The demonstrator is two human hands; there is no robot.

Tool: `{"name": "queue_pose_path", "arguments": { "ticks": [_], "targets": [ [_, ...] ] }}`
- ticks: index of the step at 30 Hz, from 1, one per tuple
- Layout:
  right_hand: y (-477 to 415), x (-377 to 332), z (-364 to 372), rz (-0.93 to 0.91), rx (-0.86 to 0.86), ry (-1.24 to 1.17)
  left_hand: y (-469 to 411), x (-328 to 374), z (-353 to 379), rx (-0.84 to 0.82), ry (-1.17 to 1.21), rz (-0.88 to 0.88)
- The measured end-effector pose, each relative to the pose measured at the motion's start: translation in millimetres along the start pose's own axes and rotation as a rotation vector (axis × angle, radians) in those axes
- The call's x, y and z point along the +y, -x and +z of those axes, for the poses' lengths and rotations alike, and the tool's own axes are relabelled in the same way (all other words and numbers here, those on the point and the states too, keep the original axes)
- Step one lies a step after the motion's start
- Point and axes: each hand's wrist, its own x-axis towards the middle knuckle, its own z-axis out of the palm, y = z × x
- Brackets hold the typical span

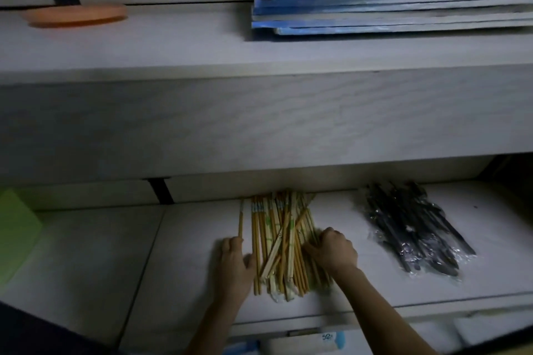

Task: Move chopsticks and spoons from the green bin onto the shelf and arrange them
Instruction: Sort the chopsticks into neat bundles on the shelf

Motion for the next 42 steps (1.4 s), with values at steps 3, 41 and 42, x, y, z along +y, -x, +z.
{"name": "queue_pose_path", "arguments": {
  "ticks": [3, 41, 42],
  "targets": [
    [-0.6, -4.8, -5.9, 0.032, -0.04, 0.009, -0.5, 2.2, 0.2, 0.0, -0.001, -0.006],
    [-27.6, 50.4, -15.1, 0.084, -0.114, -0.235, -5.6, 56.9, 18.8, -0.09, -0.277, 0.315],
    [-27.4, 51.2, -15.2, 0.071, -0.109, -0.257, -6.9, 57.2, 18.3, -0.095, -0.3, 0.318]
  ]
}}
